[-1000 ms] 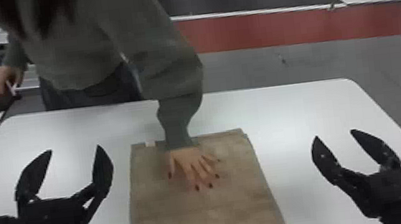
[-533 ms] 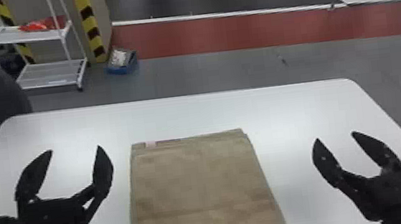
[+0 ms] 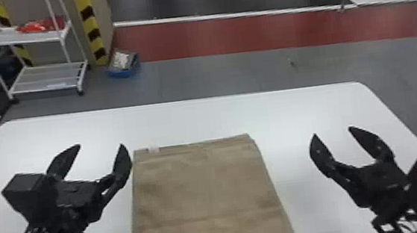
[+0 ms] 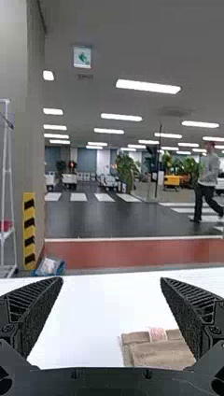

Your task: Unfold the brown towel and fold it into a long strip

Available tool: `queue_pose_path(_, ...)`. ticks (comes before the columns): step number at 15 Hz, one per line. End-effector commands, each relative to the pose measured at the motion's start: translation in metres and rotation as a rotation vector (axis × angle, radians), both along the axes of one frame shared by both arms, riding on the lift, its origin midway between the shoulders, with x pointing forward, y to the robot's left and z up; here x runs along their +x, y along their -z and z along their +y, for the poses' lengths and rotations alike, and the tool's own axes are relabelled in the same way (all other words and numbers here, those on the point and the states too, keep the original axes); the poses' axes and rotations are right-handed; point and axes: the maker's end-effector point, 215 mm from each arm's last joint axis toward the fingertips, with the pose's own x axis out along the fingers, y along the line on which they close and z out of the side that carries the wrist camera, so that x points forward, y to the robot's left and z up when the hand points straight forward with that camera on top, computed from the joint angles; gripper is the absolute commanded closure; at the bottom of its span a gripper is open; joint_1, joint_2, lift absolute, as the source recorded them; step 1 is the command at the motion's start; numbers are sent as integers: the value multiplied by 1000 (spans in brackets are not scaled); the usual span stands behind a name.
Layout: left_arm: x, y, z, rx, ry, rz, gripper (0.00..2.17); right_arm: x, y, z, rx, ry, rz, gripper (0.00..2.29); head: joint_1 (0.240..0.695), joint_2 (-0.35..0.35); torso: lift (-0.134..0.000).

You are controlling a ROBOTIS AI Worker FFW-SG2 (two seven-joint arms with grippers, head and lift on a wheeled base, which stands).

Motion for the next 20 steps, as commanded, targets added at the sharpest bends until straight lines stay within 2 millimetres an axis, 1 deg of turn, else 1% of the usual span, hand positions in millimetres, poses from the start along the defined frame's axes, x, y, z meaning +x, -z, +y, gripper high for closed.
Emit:
queue_pose_path(1, 25, 18, 2, -19, 13, 54, 110, 22, 12, -1, -8, 4, 11, 188, 695, -91, -125)
queue_pose_path(2, 34, 22, -2, -16, 20, 57, 113, 30, 16, -2, -8, 5, 14, 188, 695, -92, -125)
queue_pose_path(4, 47, 31, -1, -16, 32, 74, 134, 44, 23, 2, -11, 1, 23, 188, 695, -89, -125)
queue_pose_path(7, 58, 49, -7, -15, 56, 106, 157, 56, 33, 12, -13, -17, 45, 188, 695, -84, -125)
queue_pose_path(8, 58, 57, -7, -12, 59, 123, 157, 56, 34, 15, -16, -21, 47, 188, 695, -81, -125)
queue_pose_path(9, 57, 63, -11, -18, 79, 138, 201, 56, 36, 17, -17, -26, 51, 188, 695, -78, -125)
queue_pose_path(10, 55, 72, -13, -23, 91, 161, 211, 56, 38, 18, -16, -27, 54, 188, 695, -77, -125)
queue_pose_path(12, 52, 82, -21, -70, 146, 192, 215, 53, 41, 17, -15, -26, 58, 188, 695, -78, -125)
queue_pose_path(13, 50, 91, -21, -73, 154, 217, 215, 53, 41, 17, -14, -26, 57, 188, 695, -82, -125)
queue_pose_path(14, 51, 91, -23, -74, 158, 216, 215, 52, 41, 17, -15, -26, 57, 188, 695, -87, -125)
queue_pose_path(15, 52, 100, -25, -74, 157, 232, 215, 52, 41, 17, -15, -24, 55, 188, 695, -88, -125)
queue_pose_path(17, 55, 108, -30, -82, 151, 243, 218, 48, 43, 17, -8, -25, 55, 188, 695, -89, -125)
queue_pose_path(20, 56, 112, -37, -72, 163, 248, 275, 46, 45, 17, -5, -25, 53, 188, 695, -95, -125)
